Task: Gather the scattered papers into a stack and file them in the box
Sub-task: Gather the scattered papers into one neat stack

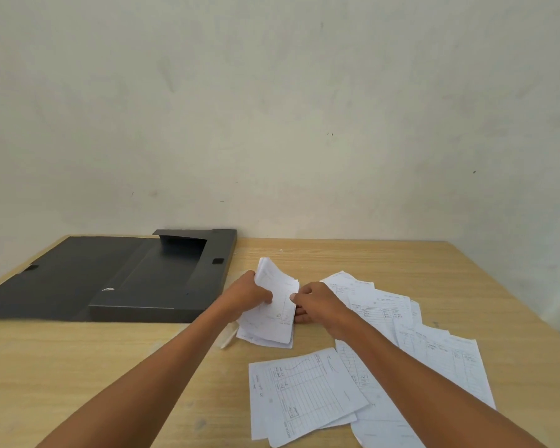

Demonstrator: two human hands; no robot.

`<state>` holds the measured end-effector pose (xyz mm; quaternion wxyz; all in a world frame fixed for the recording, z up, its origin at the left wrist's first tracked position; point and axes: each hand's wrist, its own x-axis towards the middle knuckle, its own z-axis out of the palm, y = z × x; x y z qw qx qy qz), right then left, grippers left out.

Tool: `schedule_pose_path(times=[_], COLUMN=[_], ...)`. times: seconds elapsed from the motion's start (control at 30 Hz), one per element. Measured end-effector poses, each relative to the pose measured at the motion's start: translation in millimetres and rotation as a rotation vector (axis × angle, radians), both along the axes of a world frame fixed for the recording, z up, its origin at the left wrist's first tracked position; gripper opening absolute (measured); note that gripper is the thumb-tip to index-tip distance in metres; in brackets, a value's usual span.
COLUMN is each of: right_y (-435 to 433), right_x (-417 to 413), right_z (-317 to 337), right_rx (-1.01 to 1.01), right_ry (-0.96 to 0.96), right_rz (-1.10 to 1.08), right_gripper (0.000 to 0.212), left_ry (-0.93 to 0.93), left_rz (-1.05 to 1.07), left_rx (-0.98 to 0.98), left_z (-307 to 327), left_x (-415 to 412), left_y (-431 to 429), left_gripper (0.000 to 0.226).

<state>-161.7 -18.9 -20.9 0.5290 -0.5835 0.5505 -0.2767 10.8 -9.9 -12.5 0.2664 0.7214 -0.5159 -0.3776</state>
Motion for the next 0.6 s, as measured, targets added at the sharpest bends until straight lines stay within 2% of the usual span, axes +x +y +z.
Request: schedule_pose_path(times=[0.07,0.17,0.23,0.3,0.37,0.43,0.53,0.6], right_y=[-1.6,-9.8,-16.9,-26.2,-31.0,-29.5,-19.0,-19.8], right_x=[-11.1,-40.3,-69.8,-104.8,-140.8,-173.0,-195.7,-194.5], right_z=[3.1,14.0,23.0,25.1,22.5,17.4,14.2,11.6], right_rx=[0.023,-0.037,-0.172,-0.273,-0.21,-0.041,0.075,0.047], right_ry=[-0.058,-0.045,0.084,0.339,0.705,0.959,1.101,1.046], right_rz=[0.028,-0.009,-0.107,-0.221,-0.268,-0.26,-0.141,-0.149], right_gripper=[0.012,0.021,0.022,0.02,0.031,0.05,0.072,0.071], left_ry=[0.077,0.262,0.418,0.531,0.514,0.445,0.333,0.257], left_rz=[-0.004,0.01,0.035,0.05,0.055,0.049,0.035,0.023], left_rx=[-0.046,-0.09,-0.133,-0.149,-0.118,-0.06,-0.01,-0.019], left_z=[2.7,6.5,9.0,10.3,7.7,-0.9,-16.4,-20.8], left_x=[0.3,2.1,0.0,-8.8,-25.0,-43.8,-68.1,-85.0], left_y=[-0.9,-10.0,-17.3,-24.7,-30.3,-38.1,-52.3,-57.6], left_gripper=[0.038,0.035,0.04,0.048,0.047,0.04,0.051,0.055])
